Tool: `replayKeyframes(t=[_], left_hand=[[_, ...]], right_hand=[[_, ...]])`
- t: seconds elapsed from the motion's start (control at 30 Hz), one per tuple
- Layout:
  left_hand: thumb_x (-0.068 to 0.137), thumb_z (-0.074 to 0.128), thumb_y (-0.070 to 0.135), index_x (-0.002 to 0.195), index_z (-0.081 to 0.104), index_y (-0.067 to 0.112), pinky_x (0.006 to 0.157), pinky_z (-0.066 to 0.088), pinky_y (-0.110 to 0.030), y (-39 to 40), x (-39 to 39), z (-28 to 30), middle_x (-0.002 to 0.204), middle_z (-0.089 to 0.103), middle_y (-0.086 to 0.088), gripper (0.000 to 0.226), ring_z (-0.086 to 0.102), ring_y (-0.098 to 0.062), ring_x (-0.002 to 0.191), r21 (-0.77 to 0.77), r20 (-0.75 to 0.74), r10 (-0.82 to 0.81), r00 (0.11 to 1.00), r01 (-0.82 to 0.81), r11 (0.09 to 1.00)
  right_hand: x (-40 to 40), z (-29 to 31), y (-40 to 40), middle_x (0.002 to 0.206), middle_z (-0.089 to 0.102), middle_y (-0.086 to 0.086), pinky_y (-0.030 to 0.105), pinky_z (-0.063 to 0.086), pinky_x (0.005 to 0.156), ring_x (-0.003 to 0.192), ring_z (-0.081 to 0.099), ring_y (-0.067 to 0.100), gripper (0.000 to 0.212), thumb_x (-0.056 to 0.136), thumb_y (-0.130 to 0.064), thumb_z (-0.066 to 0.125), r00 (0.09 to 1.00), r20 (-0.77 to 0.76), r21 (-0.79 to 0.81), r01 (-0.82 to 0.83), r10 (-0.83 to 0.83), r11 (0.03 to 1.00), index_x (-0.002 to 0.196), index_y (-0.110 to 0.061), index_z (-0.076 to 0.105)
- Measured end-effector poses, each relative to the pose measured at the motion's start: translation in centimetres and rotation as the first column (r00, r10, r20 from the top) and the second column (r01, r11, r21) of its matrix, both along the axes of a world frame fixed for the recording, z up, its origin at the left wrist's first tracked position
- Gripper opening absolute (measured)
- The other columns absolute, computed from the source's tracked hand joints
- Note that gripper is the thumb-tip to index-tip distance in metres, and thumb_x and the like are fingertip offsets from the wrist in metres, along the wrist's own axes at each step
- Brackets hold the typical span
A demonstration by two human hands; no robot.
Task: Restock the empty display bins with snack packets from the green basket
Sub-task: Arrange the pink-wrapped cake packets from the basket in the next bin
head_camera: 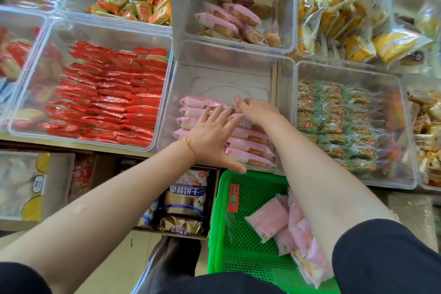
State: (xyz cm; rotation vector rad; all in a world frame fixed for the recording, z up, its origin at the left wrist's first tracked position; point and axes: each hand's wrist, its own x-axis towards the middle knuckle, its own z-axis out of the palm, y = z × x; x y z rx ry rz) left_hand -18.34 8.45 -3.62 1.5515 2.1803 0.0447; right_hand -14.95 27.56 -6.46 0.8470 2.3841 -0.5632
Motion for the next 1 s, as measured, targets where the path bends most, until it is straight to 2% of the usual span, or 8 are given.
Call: replayKeyframes(t=[0.07, 0.13, 0.3, 0.43, 0.57, 0.73, 0.9, 1.0], left_hand=[[0.058, 0.035, 0.099, 0.157, 0.0, 0.018, 0.12, 0.004, -0.058, -0.2, 1.2, -0.2, 0.164, 0.001, -0.014, 0.132, -0.005, -0.036, 0.151, -0.011, -0.06, -0.021, 0.998, 0.02, 1.0], [0.06, 0.036, 0.099, 0.157, 0.004, 0.018, 0.12, 0.004, -0.056, -0.6, 1.5, -0.7, 0.164, 0.004, -0.014, 0.13, -0.001, -0.035, 0.151, -0.01, -0.08, 0.042, 0.996, -0.043, 0.999], [0.059, 0.039, 0.097, 0.155, 0.008, 0.023, 0.12, 0.008, -0.056, -0.7, 1.4, -0.9, 0.164, 0.009, -0.01, 0.125, 0.005, -0.033, 0.151, 0.077, -0.084, 0.077, 0.994, -0.071, 0.995], [0.058, 0.033, 0.097, 0.155, 0.014, 0.023, 0.12, 0.009, -0.055, -0.7, 1.4, -1.0, 0.164, 0.012, -0.01, 0.124, 0.005, -0.032, 0.151, 0.087, -0.083, 0.084, 0.993, -0.077, 0.993], [0.059, 0.028, 0.097, 0.157, 0.009, 0.019, 0.12, 0.007, -0.054, -0.7, 1.5, -1.0, 0.165, 0.003, -0.005, 0.127, -0.002, -0.027, 0.152, 0.07, -0.072, 0.071, 0.995, -0.066, 0.995], [0.06, 0.023, 0.1, 0.158, 0.0, 0.013, 0.121, 0.006, -0.052, -0.9, 1.6, -1.4, 0.165, -0.008, -0.004, 0.132, -0.01, -0.023, 0.152, 0.041, -0.108, 0.062, 0.992, -0.058, 0.997], [0.063, 0.025, 0.098, 0.157, -0.002, 0.008, 0.122, 0.003, -0.051, -1.3, 2.6, -0.8, 0.165, -0.011, -0.005, 0.132, -0.009, -0.024, 0.152, 0.007, -0.103, 0.111, 0.988, -0.111, 0.994], [0.071, 0.029, 0.093, 0.157, -0.005, 0.008, 0.122, 0.005, -0.051, -1.6, 3.3, -0.3, 0.165, -0.011, -0.007, 0.125, -0.009, -0.024, 0.152, -0.005, -0.108, 0.142, 0.984, -0.144, 0.99]], right_hand=[[0.3, -0.2, -0.3, 0.139, 0.057, 0.009, 0.048, 0.042, 0.102, 0.126, 0.052, 0.032, 0.07, 0.096, -0.067, 0.009, 1.0, -0.004, 0.033, -0.021, 0.021, 0.999, 0.136, -0.03, 0.053], [0.3, -0.2, -0.5, 0.141, 0.056, 0.008, 0.048, 0.041, 0.104, 0.128, 0.051, 0.031, 0.069, 0.097, -0.065, 0.011, 1.0, -0.011, 0.009, -0.016, 0.016, 1.0, 0.136, -0.03, 0.055], [-0.3, 1.2, 0.1, 0.145, 0.051, 0.012, 0.04, 0.036, 0.106, 0.131, 0.047, 0.033, 0.067, 0.101, -0.062, 0.018, 1.0, 0.003, -0.08, 0.015, -0.015, 0.997, 0.132, -0.023, 0.062], [0.2, 0.2, -0.9, 0.142, 0.052, 0.015, 0.047, 0.038, 0.105, 0.127, 0.048, 0.034, 0.065, 0.098, -0.057, 0.013, 0.998, 0.013, -0.003, -0.058, 0.058, 0.998, 0.136, -0.024, 0.055], [1.2, 1.1, -2.2, 0.13, 0.055, 0.017, 0.047, 0.039, 0.101, 0.121, 0.05, 0.035, 0.05, 0.104, -0.041, 0.023, 0.985, -0.143, 0.144, -0.073, 0.093, 0.987, 0.13, -0.017, 0.058], [5.1, 2.4, -4.5, 0.123, 0.061, 0.008, 0.042, 0.041, 0.096, 0.113, 0.055, 0.026, 0.044, 0.104, -0.037, 0.028, 0.904, -0.414, 0.297, 0.024, 0.106, 0.955, 0.127, -0.015, 0.058], [8.9, 2.1, -6.1, 0.126, 0.059, 0.01, 0.046, 0.042, 0.102, 0.117, 0.054, 0.029, 0.034, 0.099, -0.023, 0.041, 0.865, -0.462, 0.412, 0.011, 0.198, 0.911, 0.128, -0.013, 0.056], [9.5, 2.8, -6.5, 0.113, 0.063, 0.014, 0.044, 0.048, 0.087, 0.104, 0.058, 0.033, 0.028, 0.09, -0.008, 0.052, 0.838, -0.496, 0.456, 0.029, 0.227, 0.89, 0.115, -0.007, 0.064]])
